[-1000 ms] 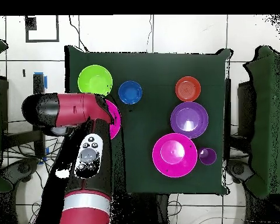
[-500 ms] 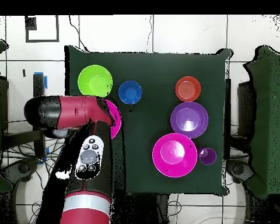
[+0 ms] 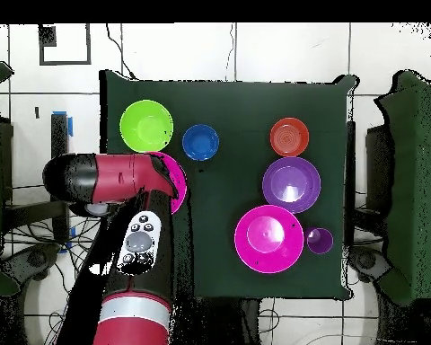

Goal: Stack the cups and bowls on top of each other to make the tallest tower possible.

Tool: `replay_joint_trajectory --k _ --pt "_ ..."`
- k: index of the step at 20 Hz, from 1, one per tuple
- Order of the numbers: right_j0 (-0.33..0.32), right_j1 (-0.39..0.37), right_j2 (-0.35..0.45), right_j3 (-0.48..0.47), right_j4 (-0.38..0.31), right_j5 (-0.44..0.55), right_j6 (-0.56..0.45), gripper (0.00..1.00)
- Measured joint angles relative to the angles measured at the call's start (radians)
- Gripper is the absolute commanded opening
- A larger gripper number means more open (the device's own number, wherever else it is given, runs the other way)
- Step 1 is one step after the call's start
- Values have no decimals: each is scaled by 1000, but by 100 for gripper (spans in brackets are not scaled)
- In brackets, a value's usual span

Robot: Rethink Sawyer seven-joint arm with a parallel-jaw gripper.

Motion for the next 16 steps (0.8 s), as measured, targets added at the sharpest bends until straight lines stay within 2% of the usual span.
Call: replay_joint_trajectory --k 7,16 --pt "0 29 0 5 7 -88 0 0" --pt "0 43 -1 11 27 -103 0 0"
